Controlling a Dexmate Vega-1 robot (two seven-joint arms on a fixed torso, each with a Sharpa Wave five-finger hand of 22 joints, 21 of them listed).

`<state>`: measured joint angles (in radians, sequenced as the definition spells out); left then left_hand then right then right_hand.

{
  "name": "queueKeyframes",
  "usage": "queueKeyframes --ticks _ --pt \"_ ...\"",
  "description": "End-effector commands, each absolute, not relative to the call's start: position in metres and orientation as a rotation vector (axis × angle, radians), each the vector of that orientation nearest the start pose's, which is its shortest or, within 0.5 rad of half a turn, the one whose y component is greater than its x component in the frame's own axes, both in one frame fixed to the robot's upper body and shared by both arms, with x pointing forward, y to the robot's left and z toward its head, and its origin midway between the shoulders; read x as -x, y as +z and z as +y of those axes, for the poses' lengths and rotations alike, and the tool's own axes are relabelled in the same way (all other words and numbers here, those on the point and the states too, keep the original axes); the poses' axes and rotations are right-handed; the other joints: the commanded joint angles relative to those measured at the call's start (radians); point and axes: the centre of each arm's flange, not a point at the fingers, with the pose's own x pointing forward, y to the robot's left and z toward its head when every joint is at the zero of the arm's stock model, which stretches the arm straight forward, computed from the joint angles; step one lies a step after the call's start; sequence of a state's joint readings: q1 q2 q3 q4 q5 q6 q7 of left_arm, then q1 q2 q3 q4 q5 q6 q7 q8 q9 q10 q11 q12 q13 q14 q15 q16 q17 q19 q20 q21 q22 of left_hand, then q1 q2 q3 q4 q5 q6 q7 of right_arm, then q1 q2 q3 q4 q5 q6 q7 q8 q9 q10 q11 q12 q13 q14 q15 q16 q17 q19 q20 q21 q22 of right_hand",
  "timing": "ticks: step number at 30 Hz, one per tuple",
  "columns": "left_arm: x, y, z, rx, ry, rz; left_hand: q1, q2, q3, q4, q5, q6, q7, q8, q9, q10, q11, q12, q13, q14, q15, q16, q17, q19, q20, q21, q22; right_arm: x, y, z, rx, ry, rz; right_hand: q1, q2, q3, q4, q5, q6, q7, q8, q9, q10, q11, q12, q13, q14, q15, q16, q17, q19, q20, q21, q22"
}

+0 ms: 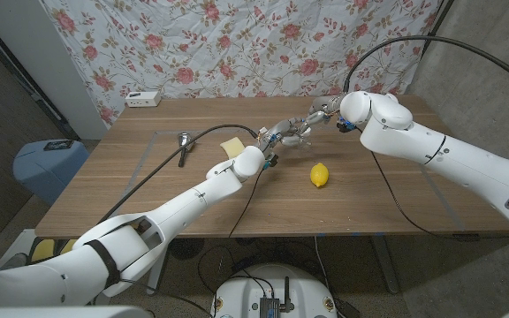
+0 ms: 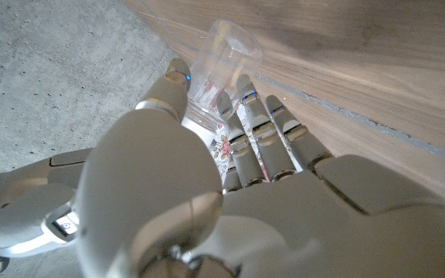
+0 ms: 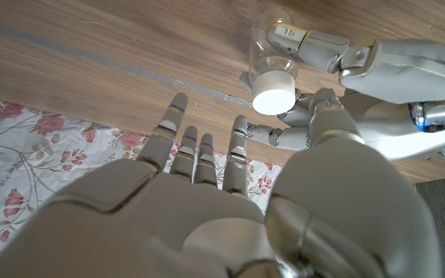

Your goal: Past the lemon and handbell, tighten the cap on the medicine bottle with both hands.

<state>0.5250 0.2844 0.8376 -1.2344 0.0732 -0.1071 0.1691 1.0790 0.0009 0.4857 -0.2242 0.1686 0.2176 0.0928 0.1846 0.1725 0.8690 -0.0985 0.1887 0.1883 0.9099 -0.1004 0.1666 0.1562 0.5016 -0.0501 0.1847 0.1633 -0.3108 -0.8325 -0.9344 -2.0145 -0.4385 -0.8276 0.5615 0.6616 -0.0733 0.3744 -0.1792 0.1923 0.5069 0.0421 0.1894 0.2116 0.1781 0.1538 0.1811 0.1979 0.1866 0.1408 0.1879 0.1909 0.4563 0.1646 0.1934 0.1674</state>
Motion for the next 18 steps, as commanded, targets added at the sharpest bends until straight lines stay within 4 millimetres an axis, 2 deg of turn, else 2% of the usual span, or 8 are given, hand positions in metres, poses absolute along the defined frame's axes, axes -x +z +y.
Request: queueKeyframes --ticks 1,7,18 --pt "-0.6550 0.0100 0.0240 -0.737 -0.347 -0.722 0.002 0.007 0.069 0.068 0.008 0.003 -0.004 0.002 0.003 0.043 -0.045 0.005 0.004 0.034 -0.065 0.007 0.003 -0.007 -0.008 -0.001 0.001 -0.5768 0.1208 -0.1696 1.524 0.168 -0.147 0.018 0.002 0.014 -0.001 -0.002 0.008 -0.012 0.007 0.003 -0.008 -0.002 0.006 0.002 -0.007 0.001 0.000 0.001 0.004 0.003 0.004 0.003" --pt "-0.6554 0.0103 0.0236 -0.740 -0.345 -0.722 0.002 0.008 0.070 0.068 0.009 0.002 -0.004 0.002 0.003 0.040 -0.039 0.004 0.004 0.033 -0.065 0.006 0.003 -0.006 -0.007 -0.001 0.001 -0.5793 0.1218 -0.1697 1.532 0.171 -0.142 0.041 0.000 0.022 -0.003 -0.003 0.029 -0.031 0.017 0.003 -0.012 -0.003 0.008 0.002 -0.009 0.002 0.002 0.001 0.004 0.001 0.003 0.003" --pt "-0.6564 0.0122 0.0225 -0.742 -0.349 -0.726 0.003 0.008 0.070 0.067 0.008 0.003 -0.005 0.002 0.003 0.043 -0.044 0.006 0.004 0.033 -0.065 0.006 0.003 -0.006 -0.006 -0.001 0.001 -0.5801 0.1226 -0.1677 1.545 0.156 -0.155 0.074 -0.004 0.034 -0.002 -0.006 0.059 -0.054 0.029 0.003 -0.003 -0.008 0.015 0.002 -0.003 -0.004 0.007 0.000 0.010 -0.011 0.002 0.003"
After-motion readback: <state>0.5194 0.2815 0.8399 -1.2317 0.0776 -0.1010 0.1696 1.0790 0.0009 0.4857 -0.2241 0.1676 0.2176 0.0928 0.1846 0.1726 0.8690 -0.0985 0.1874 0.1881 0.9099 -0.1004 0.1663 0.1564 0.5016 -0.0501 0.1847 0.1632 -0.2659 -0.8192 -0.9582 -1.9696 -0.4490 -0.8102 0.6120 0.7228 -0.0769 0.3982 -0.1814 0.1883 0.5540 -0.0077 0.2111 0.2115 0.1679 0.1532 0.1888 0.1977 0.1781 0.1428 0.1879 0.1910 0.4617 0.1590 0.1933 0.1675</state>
